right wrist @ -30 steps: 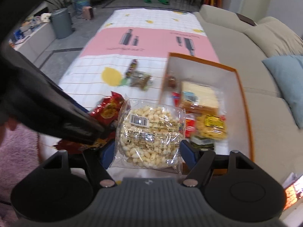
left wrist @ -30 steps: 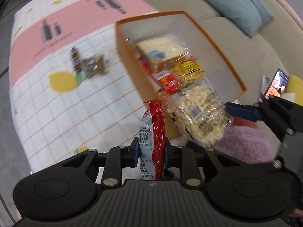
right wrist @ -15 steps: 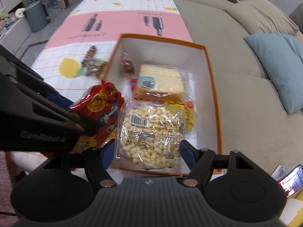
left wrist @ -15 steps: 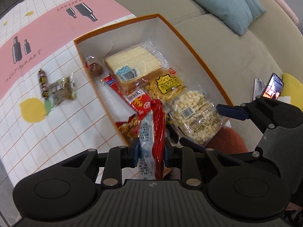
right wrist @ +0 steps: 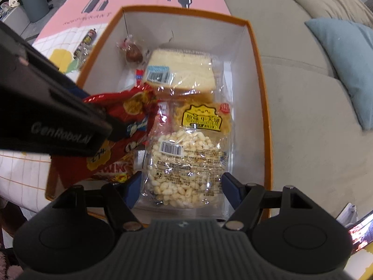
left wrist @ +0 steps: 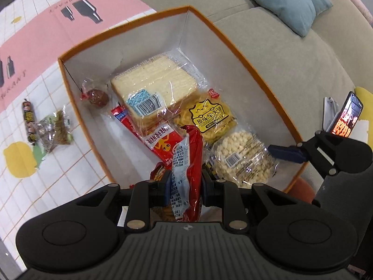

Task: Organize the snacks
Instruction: 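Lower both bags into the orange box and open both tools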

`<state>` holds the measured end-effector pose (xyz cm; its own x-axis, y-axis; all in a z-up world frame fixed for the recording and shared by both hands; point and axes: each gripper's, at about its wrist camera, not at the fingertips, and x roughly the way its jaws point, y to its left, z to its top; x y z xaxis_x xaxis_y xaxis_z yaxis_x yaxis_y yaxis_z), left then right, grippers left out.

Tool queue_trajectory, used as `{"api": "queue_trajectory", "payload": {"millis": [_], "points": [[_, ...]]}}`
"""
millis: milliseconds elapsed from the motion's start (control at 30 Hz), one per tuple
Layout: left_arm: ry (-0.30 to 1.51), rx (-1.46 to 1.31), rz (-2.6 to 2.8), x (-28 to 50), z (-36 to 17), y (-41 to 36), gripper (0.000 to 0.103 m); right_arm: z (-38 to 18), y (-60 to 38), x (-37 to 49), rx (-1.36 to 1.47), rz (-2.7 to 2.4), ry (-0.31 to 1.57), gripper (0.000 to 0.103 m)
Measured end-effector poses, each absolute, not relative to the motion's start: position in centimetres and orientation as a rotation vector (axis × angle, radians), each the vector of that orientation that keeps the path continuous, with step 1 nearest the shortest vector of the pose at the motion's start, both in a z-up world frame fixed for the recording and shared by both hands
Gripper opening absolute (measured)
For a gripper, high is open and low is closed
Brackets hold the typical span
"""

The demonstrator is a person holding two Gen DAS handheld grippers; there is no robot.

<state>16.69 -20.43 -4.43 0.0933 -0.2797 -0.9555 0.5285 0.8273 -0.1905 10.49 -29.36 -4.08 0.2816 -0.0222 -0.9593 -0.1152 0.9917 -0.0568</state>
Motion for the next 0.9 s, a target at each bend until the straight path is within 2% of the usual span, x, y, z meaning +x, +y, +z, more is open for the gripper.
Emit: {"api": "queue_trajectory", "payload": {"millis": [367,633,800,867,900], "points": [[1.389,0.221,-0.675,17.4,-6.9,-20.1,0.028,-7.2,-29.8,11.4,-0.086,0.079,1.373,0.071],[1.327,0.357,-0.609,16.7,-6.4,-20.1,0.041,-7.3,-29.4,11.8,-0.095,0.072,1.385,0.076],[1.238,0.41,-0.616,15.9,-4.6,-19.7,0.041,-6.0,-29.2,11.5,-0.107,0.068,1.364,0.077],[1.224,0.403,-0.633,15.8,-3.9,-19.5,0.034,-5.4,-29.3,11.5,-0.096,0.068,1.352,0.077],[1.238,0.407,-0.654,15.7,-3.7,-19.4,0.027,-5.1,-29.5,11.5,-0.085,0.071,1.346,0.077]]}}
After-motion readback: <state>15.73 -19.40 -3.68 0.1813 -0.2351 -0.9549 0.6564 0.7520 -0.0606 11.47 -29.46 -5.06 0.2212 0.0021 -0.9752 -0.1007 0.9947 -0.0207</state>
